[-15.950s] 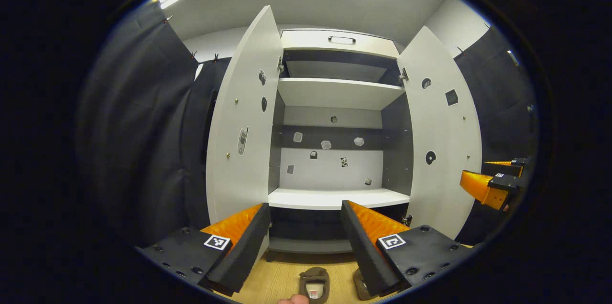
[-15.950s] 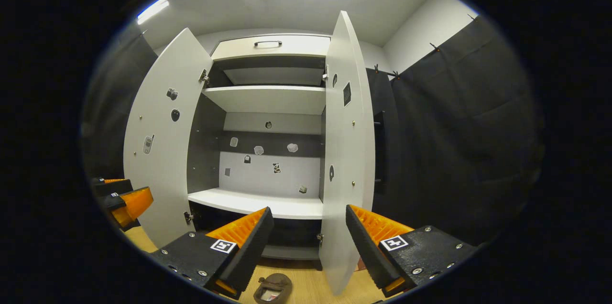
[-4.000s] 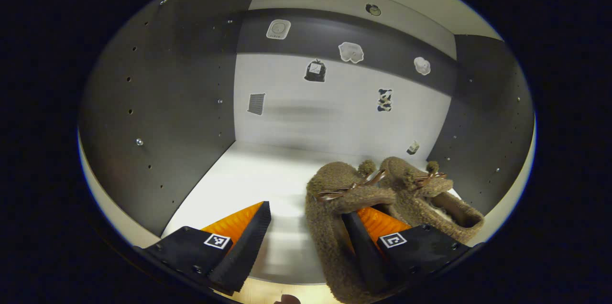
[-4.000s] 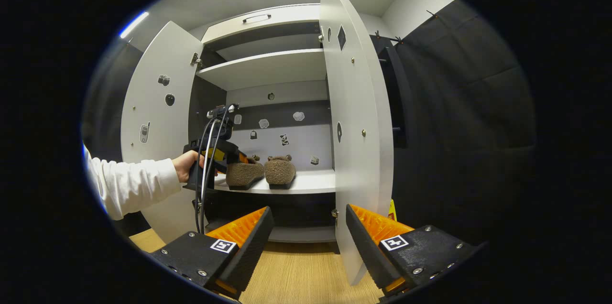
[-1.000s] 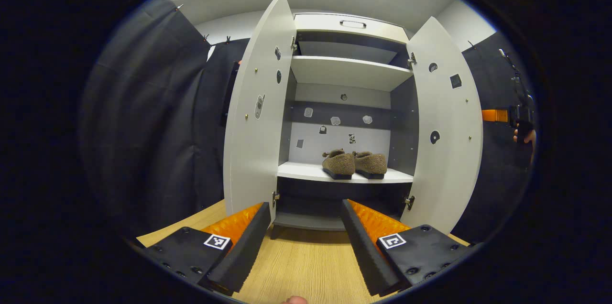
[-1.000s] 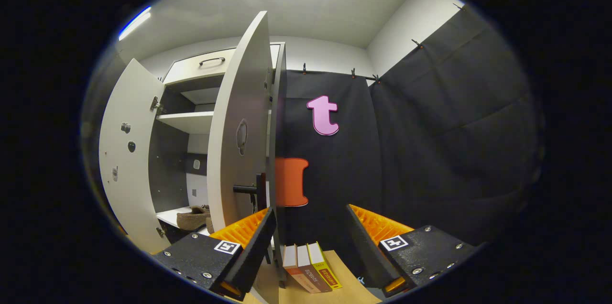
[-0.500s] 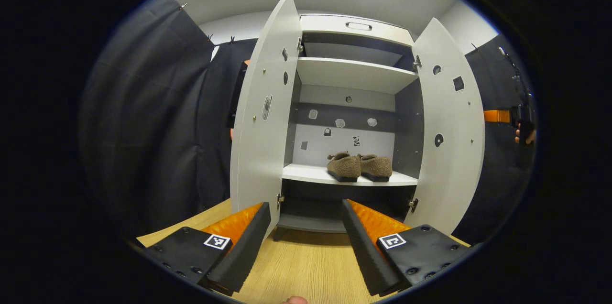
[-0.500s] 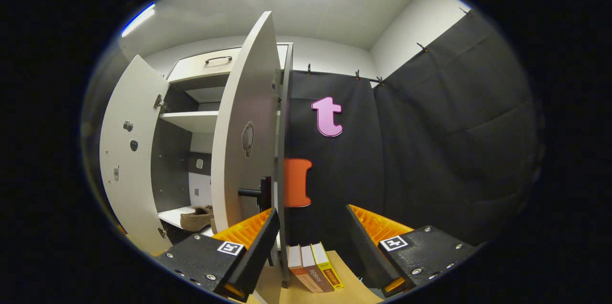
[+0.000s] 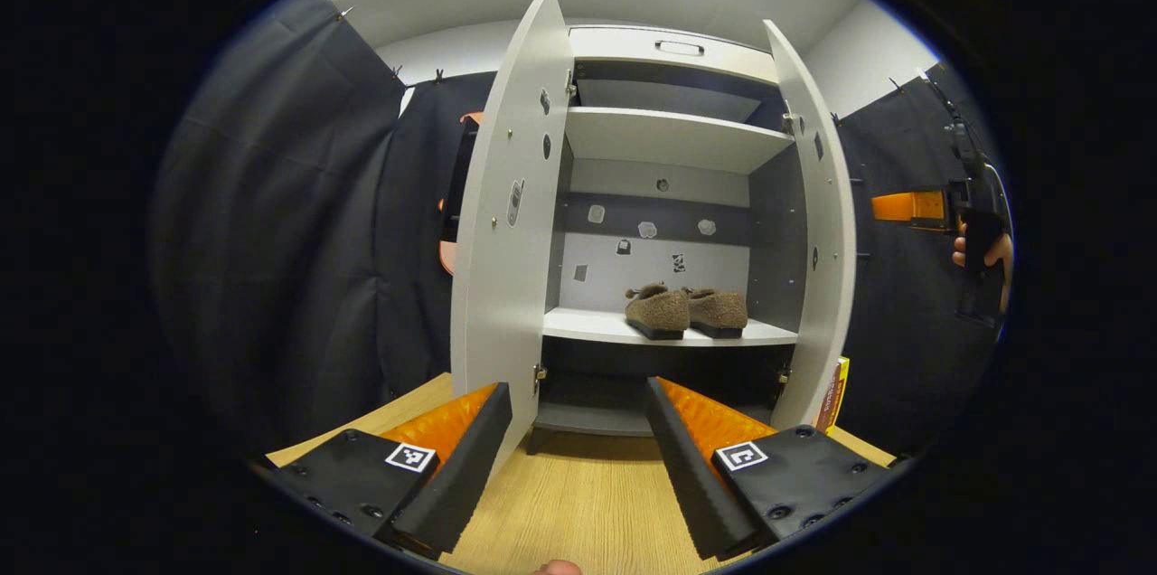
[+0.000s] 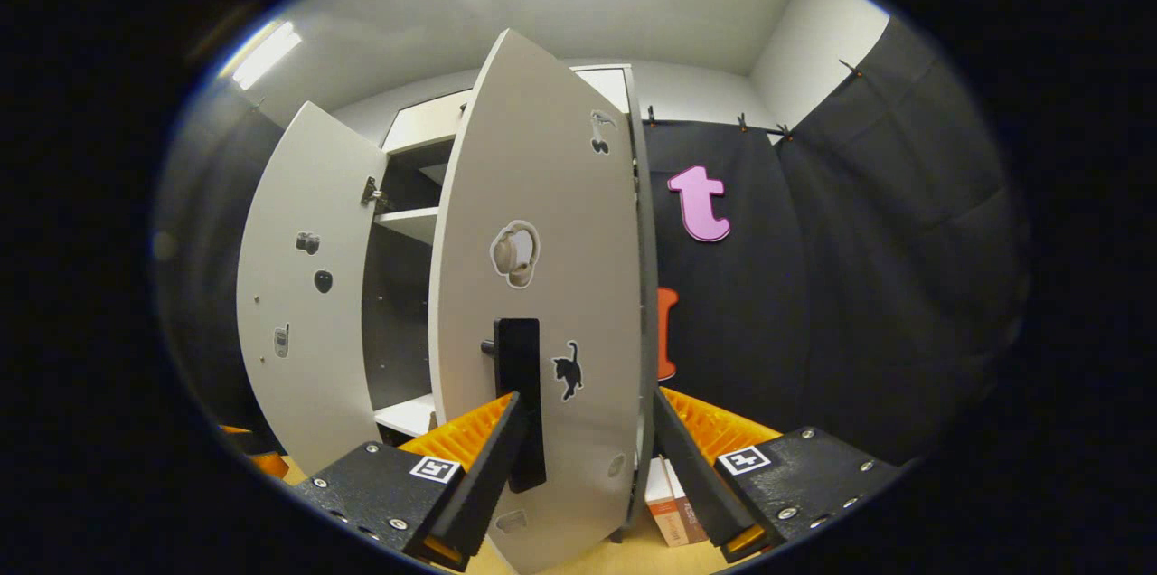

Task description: Grab one shoe with the right hand and put it into the shoe cabinet, grab the other shoe with the left hand and put it into the shoe cabinet; then close the right door with the right hand and the left door with the left hand.

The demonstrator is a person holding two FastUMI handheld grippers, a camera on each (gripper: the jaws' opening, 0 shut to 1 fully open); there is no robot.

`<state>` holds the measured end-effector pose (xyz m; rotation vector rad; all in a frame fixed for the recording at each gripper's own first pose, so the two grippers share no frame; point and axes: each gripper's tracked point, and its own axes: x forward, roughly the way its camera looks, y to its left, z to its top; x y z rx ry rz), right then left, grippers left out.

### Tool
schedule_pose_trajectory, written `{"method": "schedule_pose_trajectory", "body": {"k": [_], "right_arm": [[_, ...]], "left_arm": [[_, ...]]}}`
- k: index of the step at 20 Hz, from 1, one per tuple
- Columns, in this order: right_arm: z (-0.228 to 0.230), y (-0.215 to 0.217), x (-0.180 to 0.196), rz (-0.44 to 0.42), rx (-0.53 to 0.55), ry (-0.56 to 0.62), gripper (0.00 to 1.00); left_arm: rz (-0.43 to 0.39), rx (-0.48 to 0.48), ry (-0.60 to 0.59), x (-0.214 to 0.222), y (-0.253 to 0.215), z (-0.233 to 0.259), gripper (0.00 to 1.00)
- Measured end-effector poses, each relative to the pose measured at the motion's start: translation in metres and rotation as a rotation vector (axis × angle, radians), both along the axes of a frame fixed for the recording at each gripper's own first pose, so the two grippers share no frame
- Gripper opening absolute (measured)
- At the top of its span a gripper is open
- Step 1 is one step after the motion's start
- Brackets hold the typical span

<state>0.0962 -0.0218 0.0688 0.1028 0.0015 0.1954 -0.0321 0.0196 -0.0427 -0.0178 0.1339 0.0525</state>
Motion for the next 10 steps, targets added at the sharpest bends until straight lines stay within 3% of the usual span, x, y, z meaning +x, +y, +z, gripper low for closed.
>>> {"method": "schedule_pose_trajectory", "body": {"k": [4, 5, 6, 10], "right_arm": [[-0.007, 0.04, 0.019, 0.066, 0.002, 0.015, 0.92], [-0.008, 0.045, 0.02, 0.074, -0.002, 0.011, 0.98], [-0.009, 0.05, 0.021, 0.08, -0.005, 0.009, 0.92], [-0.02, 0.061, 0.034, 0.079, -0.005, 0.026, 0.92]], "left_arm": [[0.009, 0.0, -0.009, -0.002, 0.005, 0.003, 0.97], [0.011, 0.002, -0.011, -0.002, 0.007, 0.004, 0.97], [0.012, 0.005, -0.012, -0.002, 0.008, 0.004, 0.97], [0.008, 0.017, -0.012, -0.003, 0.009, 0.004, 0.97]]}}
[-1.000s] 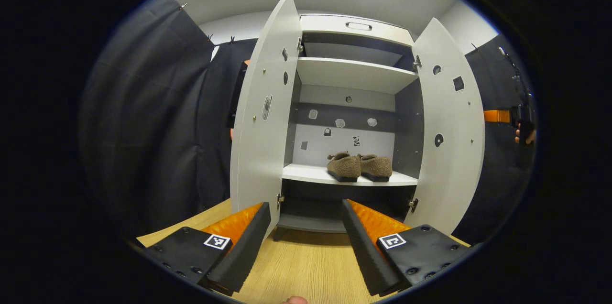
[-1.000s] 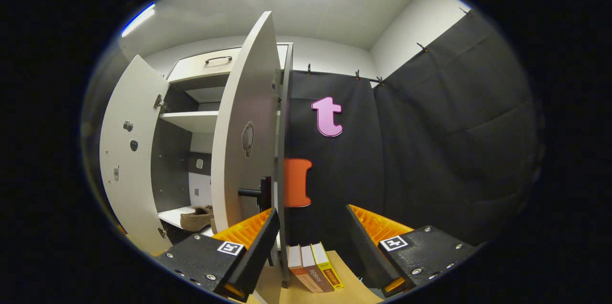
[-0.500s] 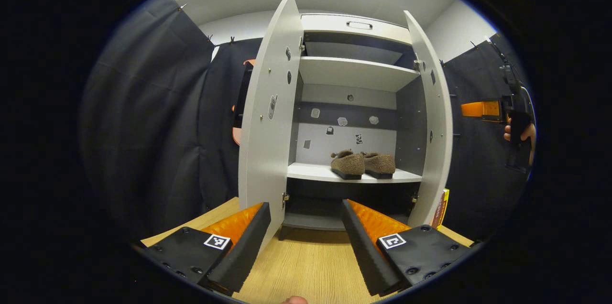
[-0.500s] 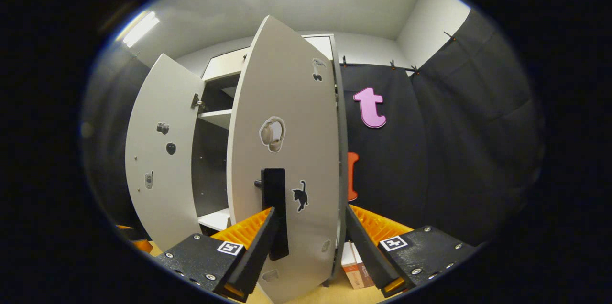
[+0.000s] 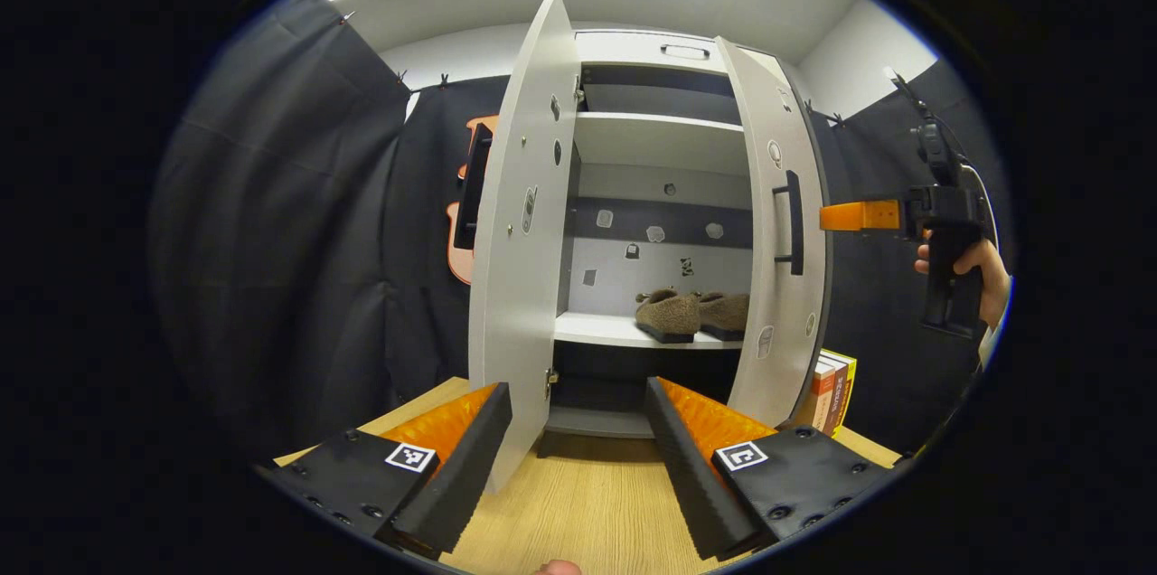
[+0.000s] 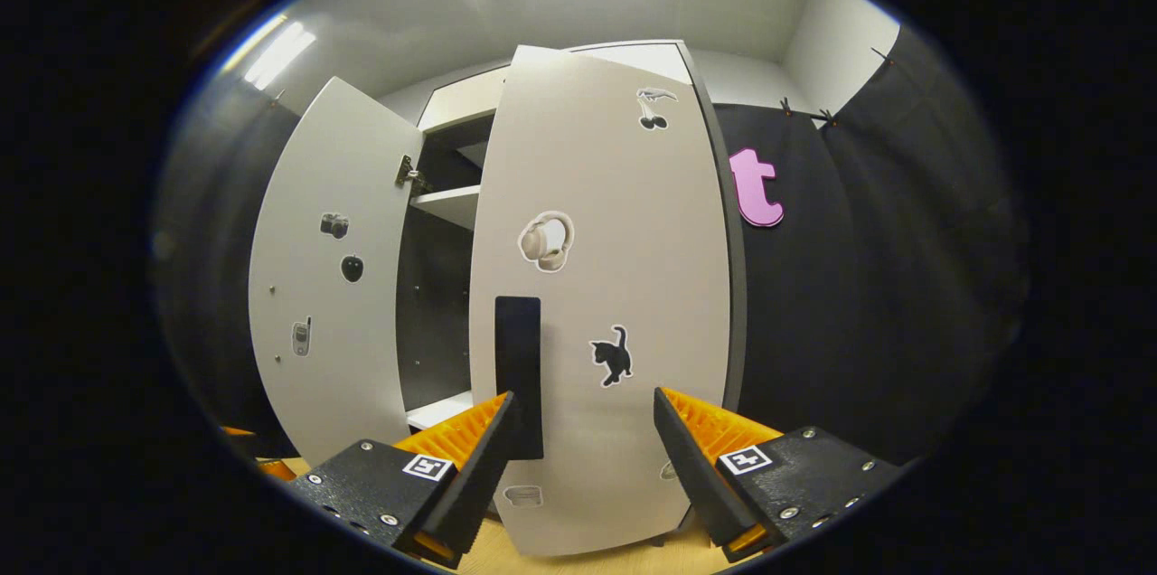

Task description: Grab one shoe with the right hand and put it into the shoe cabinet, grab the other shoe with the left hand and put it into the shoe cabinet; then close the right door with the right hand and the left door with the left hand.

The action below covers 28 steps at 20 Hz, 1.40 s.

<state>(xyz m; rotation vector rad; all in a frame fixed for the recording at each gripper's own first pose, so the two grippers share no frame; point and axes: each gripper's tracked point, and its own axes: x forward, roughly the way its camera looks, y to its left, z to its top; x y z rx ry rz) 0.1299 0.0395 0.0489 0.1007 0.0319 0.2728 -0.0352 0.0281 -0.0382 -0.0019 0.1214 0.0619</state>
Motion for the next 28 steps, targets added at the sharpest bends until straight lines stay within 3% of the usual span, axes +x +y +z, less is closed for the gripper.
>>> {"method": "schedule_pose_trajectory", "body": {"k": [19, 28], "right_arm": [[-0.022, 0.038, 0.066, -0.064, -0.049, 0.029, 0.92], [-0.027, 0.043, 0.075, -0.08, -0.056, 0.039, 0.91]], "left_arm": [[0.022, 0.026, -0.018, 0.006, 0.019, 0.006, 0.97], [0.038, -0.009, -0.02, 0.013, 0.039, 0.006, 0.96]]}}
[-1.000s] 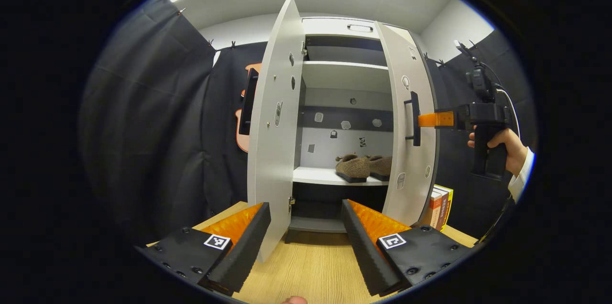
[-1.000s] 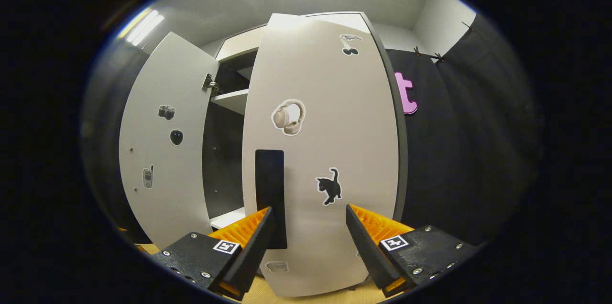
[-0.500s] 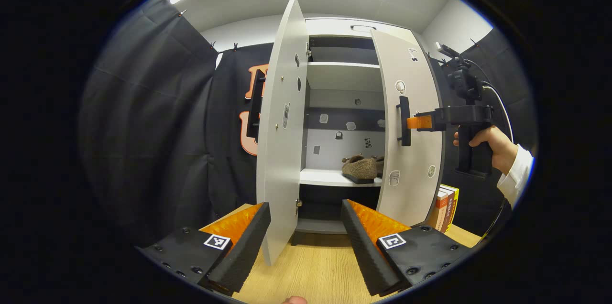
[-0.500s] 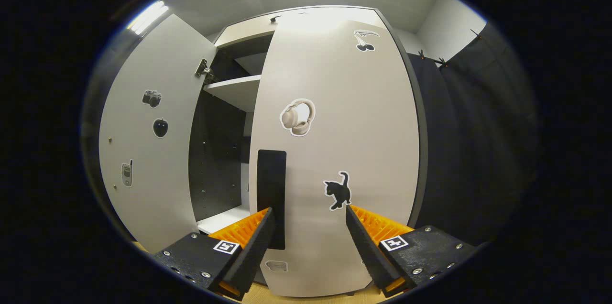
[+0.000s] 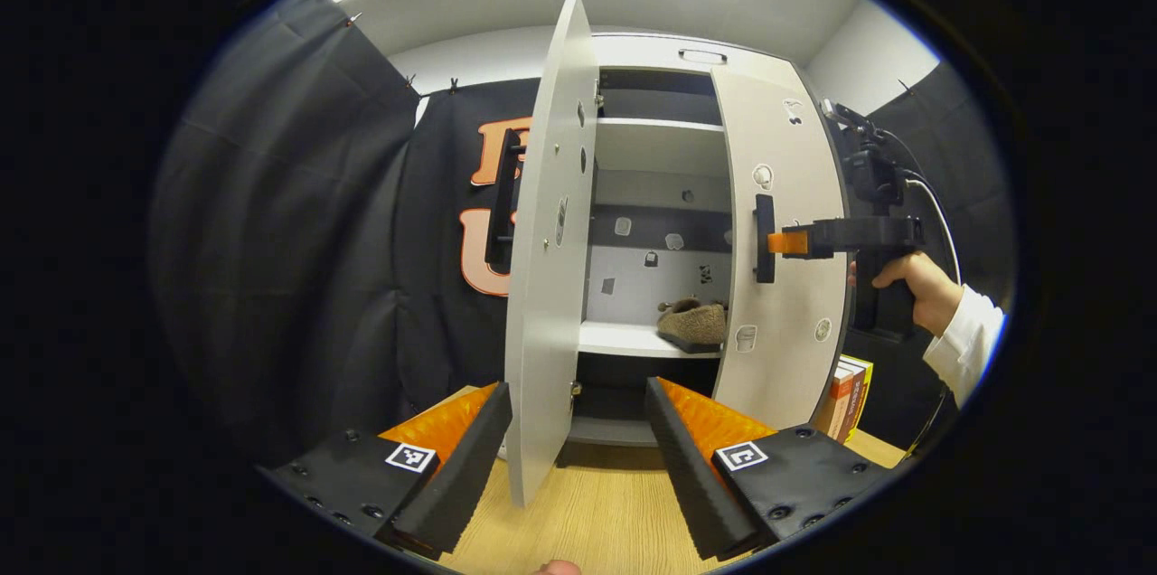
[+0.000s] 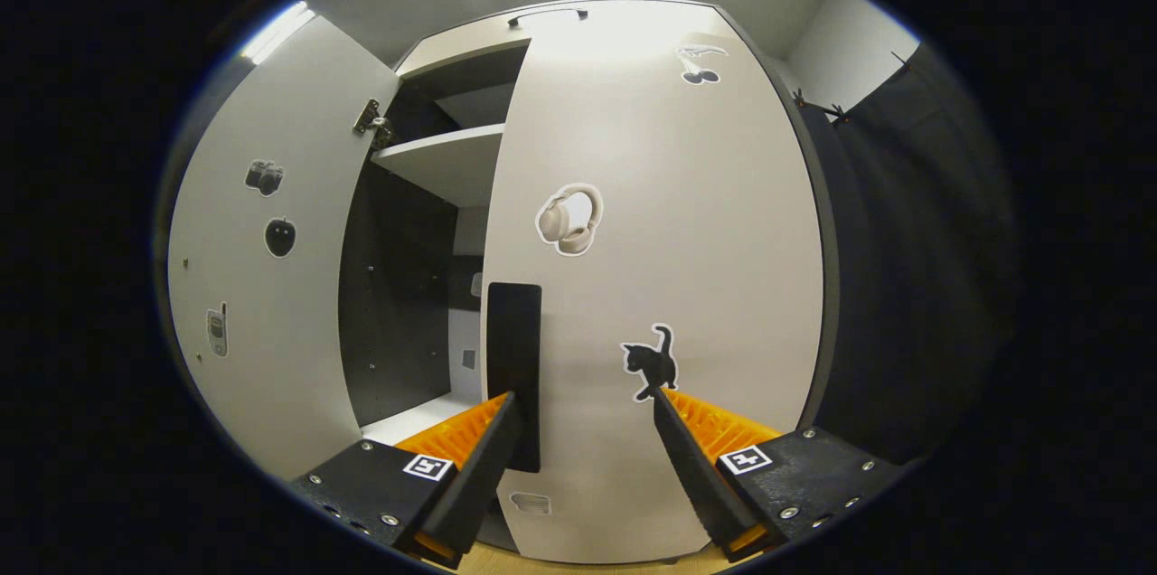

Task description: Grab one shoe with the right hand and put it into the shoe cabinet, grab the other shoe with the left hand and put it into the shoe cabinet; then close the right door with the right hand and the left door with the left hand.

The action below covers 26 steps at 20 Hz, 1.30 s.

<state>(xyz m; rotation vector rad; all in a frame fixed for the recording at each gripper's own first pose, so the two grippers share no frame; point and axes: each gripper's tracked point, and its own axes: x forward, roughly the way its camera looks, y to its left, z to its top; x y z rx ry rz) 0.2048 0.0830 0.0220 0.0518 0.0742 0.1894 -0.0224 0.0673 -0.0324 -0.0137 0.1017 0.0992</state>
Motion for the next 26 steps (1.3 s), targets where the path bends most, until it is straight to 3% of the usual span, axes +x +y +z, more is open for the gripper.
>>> {"method": "schedule_pose_trajectory", "body": {"k": [7, 11, 19, 22, 26], "right_arm": [[0.002, -0.018, -0.03, -0.02, 0.015, -0.007, 0.92], [0.003, -0.035, -0.061, -0.032, 0.033, -0.006, 0.92], [0.0, -0.066, -0.103, -0.067, 0.037, -0.012, 0.92], [0.004, -0.075, -0.11, -0.079, 0.022, -0.029, 0.92], [0.007, -0.079, -0.114, -0.085, 0.042, -0.037, 0.92]], "left_arm": [[0.113, -0.014, 0.011, 0.002, 0.059, 0.02, 0.97], [0.172, 0.07, -0.03, 0.023, 0.111, 0.059, 0.94], [0.165, 0.137, -0.102, 0.103, 0.142, 0.103, 0.96], [0.194, 0.169, -0.121, 0.111, 0.151, 0.106, 0.95], [0.136, 0.118, -0.114, 0.11, 0.134, 0.103, 0.95]]}}
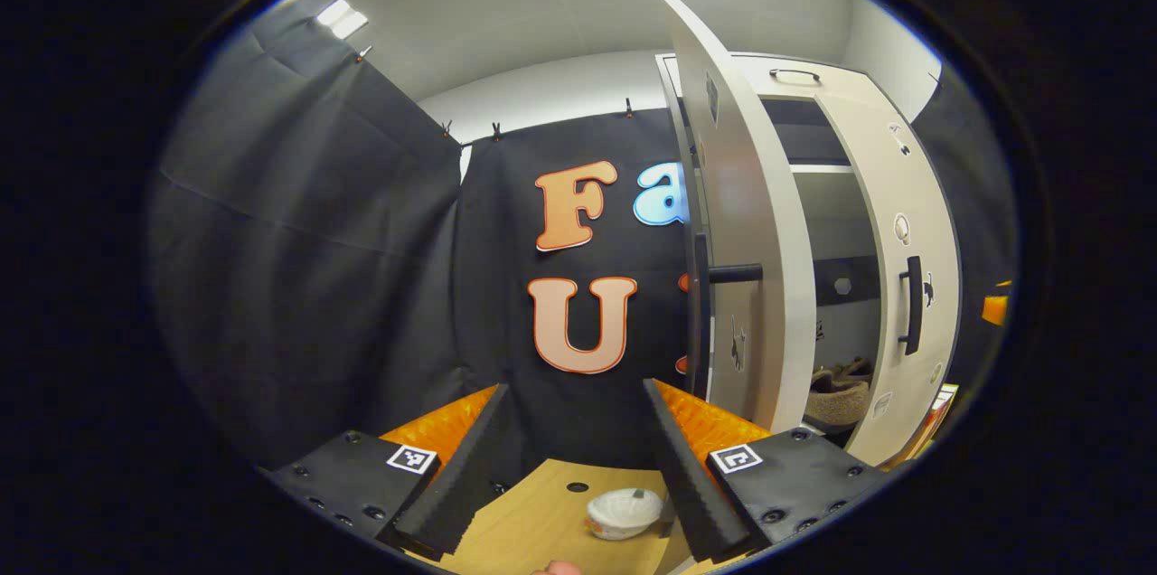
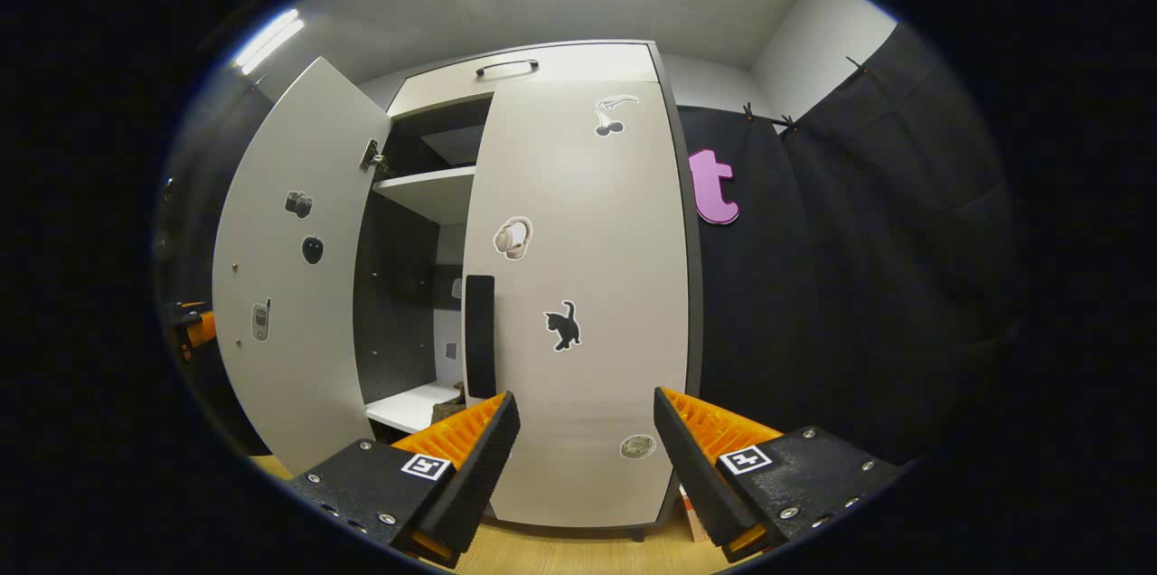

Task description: Grab one shoe with the right hand and put it into the shoe cabinet, grab the other shoe with the left hand and put it into the shoe cabinet; then close the right door with the right hand and the left door with the left hand.

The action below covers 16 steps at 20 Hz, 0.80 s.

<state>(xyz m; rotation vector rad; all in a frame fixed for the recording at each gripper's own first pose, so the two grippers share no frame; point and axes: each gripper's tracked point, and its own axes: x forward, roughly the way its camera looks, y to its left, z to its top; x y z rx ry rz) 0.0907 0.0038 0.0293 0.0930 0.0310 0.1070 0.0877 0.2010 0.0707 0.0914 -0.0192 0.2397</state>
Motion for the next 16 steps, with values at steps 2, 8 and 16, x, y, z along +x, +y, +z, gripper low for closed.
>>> {"method": "schedule_pose_trajectory", "body": {"k": [2, 8, 16], "right_arm": [[-0.002, -0.002, -0.002, 0.003, 0.013, 0.006, 0.92], [-0.006, -0.009, -0.006, 0.018, -0.001, 0.015, 0.92], [-0.005, -0.031, -0.012, -0.015, 0.001, 0.017, 0.92]], "left_arm": [[-0.027, -0.001, 0.012, -0.001, -0.014, -0.002, 0.96], [-0.123, 0.045, 0.021, 0.004, -0.074, 0.0, 0.9], [-0.256, 0.003, 0.064, 0.029, -0.141, -0.014, 0.96]]}}
